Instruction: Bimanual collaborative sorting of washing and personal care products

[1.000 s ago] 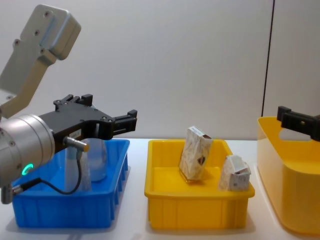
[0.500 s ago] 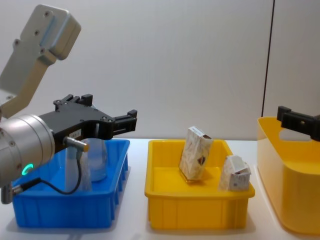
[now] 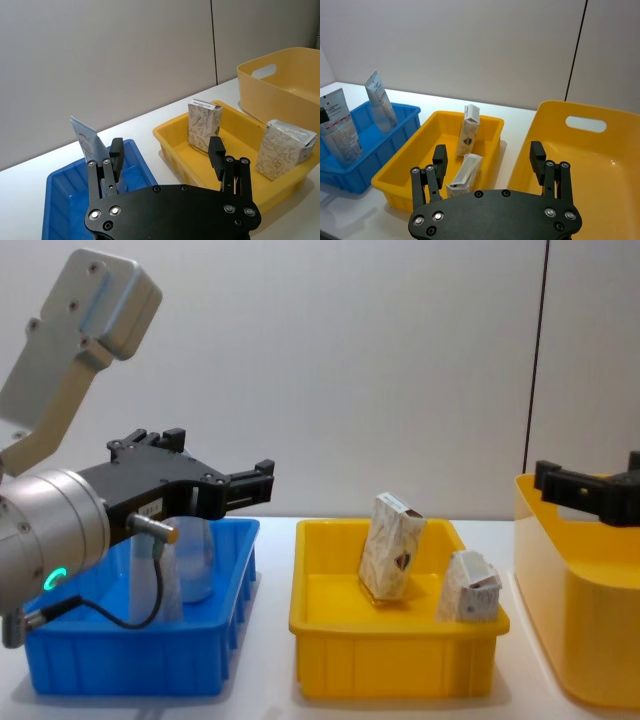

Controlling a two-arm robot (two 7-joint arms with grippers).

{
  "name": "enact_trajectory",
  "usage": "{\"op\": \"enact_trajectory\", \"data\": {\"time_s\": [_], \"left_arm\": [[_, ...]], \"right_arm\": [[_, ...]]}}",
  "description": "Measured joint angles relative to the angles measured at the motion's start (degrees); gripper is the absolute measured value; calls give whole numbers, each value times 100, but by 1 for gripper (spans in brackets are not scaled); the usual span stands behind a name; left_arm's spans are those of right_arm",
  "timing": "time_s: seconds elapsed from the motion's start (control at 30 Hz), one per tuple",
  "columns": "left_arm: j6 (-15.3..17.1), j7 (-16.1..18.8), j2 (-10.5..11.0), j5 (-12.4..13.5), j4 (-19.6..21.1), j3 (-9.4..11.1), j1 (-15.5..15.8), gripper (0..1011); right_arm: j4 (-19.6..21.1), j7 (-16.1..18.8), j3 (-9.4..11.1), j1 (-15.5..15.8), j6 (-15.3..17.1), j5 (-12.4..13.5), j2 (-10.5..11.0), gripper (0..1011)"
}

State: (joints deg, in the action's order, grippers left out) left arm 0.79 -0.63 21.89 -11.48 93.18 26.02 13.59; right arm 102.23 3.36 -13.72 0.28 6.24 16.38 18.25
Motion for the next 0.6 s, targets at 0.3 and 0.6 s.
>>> {"op": "enact_trajectory", "data": {"time_s": [0.3,0.6], "left_arm": [[0,0,0,0,0,0,0,1001],[0,0,0,0,0,0,0,1001]], "right_arm": [[36,-106,-153,-184,695,15,-215,1004],[-79,-254,-268,-395,1318,54,-486,1004]]}}
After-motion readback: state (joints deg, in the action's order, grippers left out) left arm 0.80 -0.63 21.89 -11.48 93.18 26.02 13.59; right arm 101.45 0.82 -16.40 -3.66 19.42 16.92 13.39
